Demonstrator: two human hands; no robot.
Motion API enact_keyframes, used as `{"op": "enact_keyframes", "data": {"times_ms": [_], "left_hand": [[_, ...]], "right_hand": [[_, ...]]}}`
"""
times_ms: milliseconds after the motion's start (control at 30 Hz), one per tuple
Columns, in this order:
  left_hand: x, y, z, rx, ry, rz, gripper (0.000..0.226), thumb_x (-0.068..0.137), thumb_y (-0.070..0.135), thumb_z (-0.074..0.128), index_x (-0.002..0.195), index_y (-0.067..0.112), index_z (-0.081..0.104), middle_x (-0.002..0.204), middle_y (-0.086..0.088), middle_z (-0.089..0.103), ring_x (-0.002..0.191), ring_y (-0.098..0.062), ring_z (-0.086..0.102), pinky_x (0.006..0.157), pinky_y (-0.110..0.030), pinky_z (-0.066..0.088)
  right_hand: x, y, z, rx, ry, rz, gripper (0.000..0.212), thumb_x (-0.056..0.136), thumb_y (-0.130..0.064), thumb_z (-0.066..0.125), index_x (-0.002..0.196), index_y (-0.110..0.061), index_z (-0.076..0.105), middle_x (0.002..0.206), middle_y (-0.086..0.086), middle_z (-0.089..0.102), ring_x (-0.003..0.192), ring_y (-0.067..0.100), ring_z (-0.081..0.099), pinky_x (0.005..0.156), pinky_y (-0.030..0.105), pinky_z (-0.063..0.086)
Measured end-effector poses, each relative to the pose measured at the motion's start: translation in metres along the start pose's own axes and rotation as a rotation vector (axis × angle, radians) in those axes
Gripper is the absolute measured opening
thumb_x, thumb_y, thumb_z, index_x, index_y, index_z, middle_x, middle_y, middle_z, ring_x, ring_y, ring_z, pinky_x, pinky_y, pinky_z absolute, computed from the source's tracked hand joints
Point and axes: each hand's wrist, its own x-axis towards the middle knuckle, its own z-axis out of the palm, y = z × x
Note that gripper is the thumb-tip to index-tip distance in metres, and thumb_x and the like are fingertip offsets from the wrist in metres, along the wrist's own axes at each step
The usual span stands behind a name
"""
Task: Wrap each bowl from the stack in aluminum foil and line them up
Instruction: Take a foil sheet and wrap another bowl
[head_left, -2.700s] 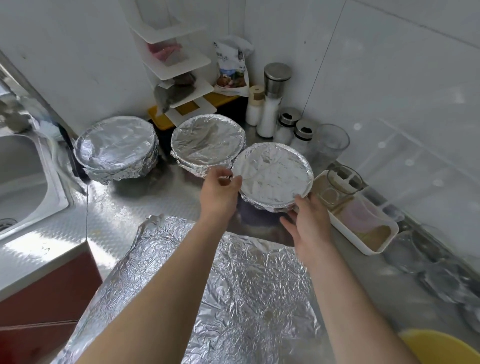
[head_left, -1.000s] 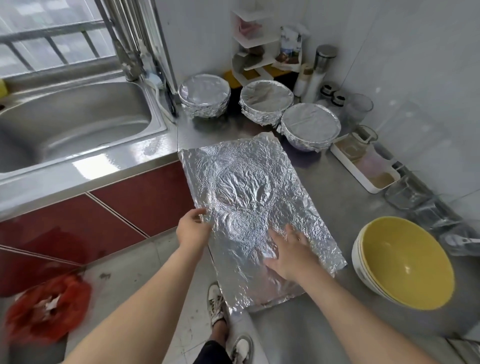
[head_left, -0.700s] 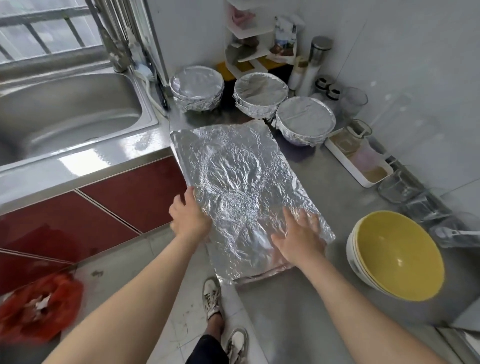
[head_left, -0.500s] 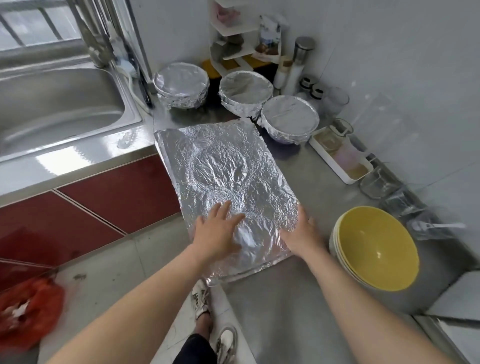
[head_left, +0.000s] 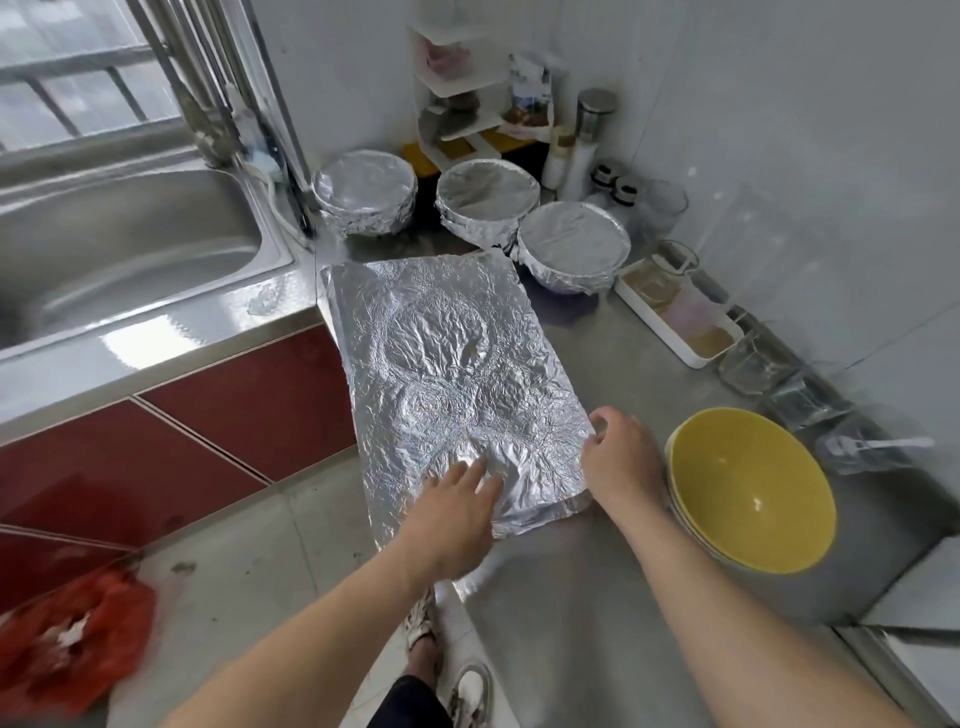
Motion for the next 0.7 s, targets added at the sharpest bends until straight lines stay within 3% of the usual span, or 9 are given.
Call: {"op": "enact_keyframes", "data": {"times_ms": [100,167,267,333,400,500,567,667,700], "left_hand": [[-0.006,0.001,-0.003,0.019,0.117,-0.032,0.046,0.097,0.023,0.044,0.143,0.019,0.037,0.151,-0.006,0.04,0.137,-0.027,0.04,0.116,-0.046,0.032],[-0.01,0.003,-0.014,0.022,0.199,-0.061,0.031,0.098,0.024,0.042,0.127,0.019,0.052,0.13,0.0,0.058,0.119,-0.021,0.056,0.11,-0.041,0.04],[-0.015,-0.001,-0.037,-0.021,0.335,-0.142,0.017,0.099,0.021,0.046,0.107,0.02,0.061,0.105,0.005,0.063,0.093,-0.016,0.063,0.089,-0.035,0.053],[-0.011,-0.006,-0.052,-0.101,0.459,-0.205,0.017,0.098,0.021,0.048,0.097,0.02,0.064,0.096,0.004,0.066,0.085,-0.02,0.066,0.072,-0.035,0.055],[-0.01,-0.014,-0.074,-0.234,0.596,-0.283,0.021,0.099,0.026,0.049,0.098,0.02,0.069,0.094,0.001,0.07,0.085,-0.024,0.066,0.068,-0.035,0.052],[-0.017,-0.023,-0.128,-0.325,0.741,-0.349,0.023,0.099,0.033,0.053,0.103,0.023,0.073,0.095,0.002,0.073,0.09,-0.025,0.065,0.07,-0.034,0.045],[-0.024,-0.029,-0.164,-0.441,0.875,-0.358,0.018,0.096,0.03,0.06,0.1,0.023,0.075,0.088,0.003,0.074,0.084,-0.022,0.066,0.07,-0.032,0.046],[-0.037,-0.035,-0.212,-0.782,1.072,-0.326,0.009,0.089,0.023,0.07,0.091,0.02,0.078,0.077,0.009,0.072,0.074,-0.012,0.065,0.074,-0.031,0.052],[-0.042,-0.035,-0.225,-0.921,1.117,-0.31,0.007,0.087,0.021,0.071,0.087,0.021,0.078,0.072,0.012,0.07,0.07,-0.009,0.063,0.071,-0.029,0.052]], "right_hand": [[0.006,-0.007,-0.01,0.158,-0.025,0.026,0.03,0.09,-0.01,0.051,0.116,-0.018,0.063,0.109,0.003,0.066,0.096,0.024,0.06,0.073,0.027,0.039],[0.012,-0.012,-0.015,0.363,-0.038,0.103,0.028,0.086,-0.007,0.056,0.11,-0.015,0.067,0.099,0.003,0.068,0.086,0.021,0.061,0.072,0.026,0.041],[0.016,-0.026,-0.022,0.613,-0.043,0.159,0.028,0.085,-0.002,0.053,0.106,-0.009,0.069,0.08,-0.001,0.063,0.07,0.017,0.057,0.062,0.025,0.042],[0.017,-0.035,-0.032,0.703,-0.021,0.113,0.031,0.092,-0.002,0.048,0.115,-0.011,0.066,0.082,-0.005,0.06,0.063,0.01,0.052,0.053,0.016,0.042],[0.014,-0.044,-0.044,0.825,0.003,0.049,0.033,0.099,-0.011,0.047,0.13,-0.014,0.057,0.108,-0.001,0.061,0.083,0.006,0.055,0.067,0.007,0.041],[0.01,-0.056,-0.061,1.057,0.03,0.024,0.05,0.101,-0.04,0.044,0.146,-0.02,0.037,0.142,-0.008,0.043,0.123,0.003,0.041,0.1,0.022,0.032],[0.007,-0.064,-0.069,1.108,-0.022,-0.033,0.064,0.094,-0.055,0.045,0.15,-0.032,0.025,0.148,-0.015,0.034,0.13,0.003,0.036,0.108,0.032,0.031],[-0.001,-0.083,-0.078,1.069,-0.155,-0.199,0.074,0.085,-0.059,0.058,0.145,-0.047,0.017,0.148,-0.027,0.029,0.126,-0.01,0.037,0.11,0.033,0.03],[-0.003,-0.089,-0.081,1.022,-0.195,-0.243,0.086,0.08,-0.062,0.063,0.147,-0.047,0.012,0.152,-0.024,0.024,0.131,-0.006,0.035,0.112,0.035,0.029]]}}
